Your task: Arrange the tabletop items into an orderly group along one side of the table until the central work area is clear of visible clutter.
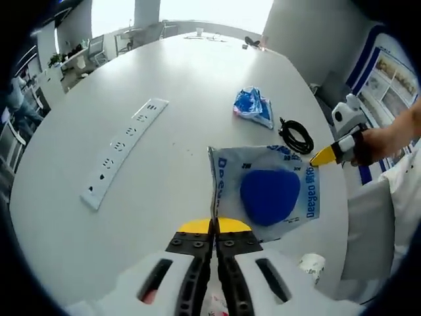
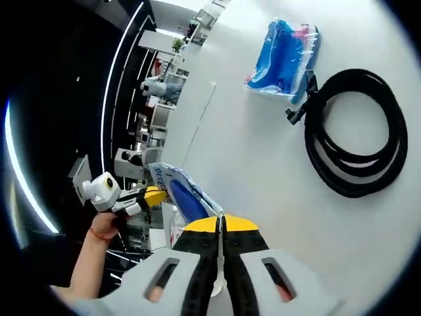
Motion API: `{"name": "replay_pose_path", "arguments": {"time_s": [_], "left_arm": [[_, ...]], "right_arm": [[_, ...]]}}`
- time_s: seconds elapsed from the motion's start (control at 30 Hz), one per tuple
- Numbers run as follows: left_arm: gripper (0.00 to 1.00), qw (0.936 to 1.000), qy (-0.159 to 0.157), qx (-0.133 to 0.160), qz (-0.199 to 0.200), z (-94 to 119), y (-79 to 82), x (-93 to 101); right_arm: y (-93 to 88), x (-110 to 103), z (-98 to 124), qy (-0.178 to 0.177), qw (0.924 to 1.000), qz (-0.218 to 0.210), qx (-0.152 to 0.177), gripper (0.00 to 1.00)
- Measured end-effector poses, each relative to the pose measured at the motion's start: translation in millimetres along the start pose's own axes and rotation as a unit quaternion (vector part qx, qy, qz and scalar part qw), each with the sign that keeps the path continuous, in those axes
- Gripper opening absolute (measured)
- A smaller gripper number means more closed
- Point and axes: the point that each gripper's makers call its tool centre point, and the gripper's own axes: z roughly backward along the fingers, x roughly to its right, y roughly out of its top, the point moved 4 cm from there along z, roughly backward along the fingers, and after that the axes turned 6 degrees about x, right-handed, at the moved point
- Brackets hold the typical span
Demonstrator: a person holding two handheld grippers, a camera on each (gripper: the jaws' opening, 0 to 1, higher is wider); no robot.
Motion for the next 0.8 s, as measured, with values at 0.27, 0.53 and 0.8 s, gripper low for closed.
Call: {"name": "replay_pose_path", "arguments": {"time_s": [0.27, 0.53, 0.8], "left_arm": [[0.0, 0.9991, 0.011, 0.031, 0.026, 12.4, 10.9, 12.0], [0.0, 0.9964, 0.026, 0.058, 0.056, 18.1, 16.7, 19.5], [0.0, 0.9891, 0.045, 0.098, 0.1, 28.1, 20.3, 33.8]], "right_arm": [[37.7, -11.0, 3.0, 0.016, 0.9982, 0.057, -0.002, 0.0], [62.0, -20.4, 5.1, 0.031, 0.9925, 0.115, -0.028, 0.0], [83.4, -36.3, 7.6, 0.052, 0.9794, 0.186, -0.06, 0.0]]}}
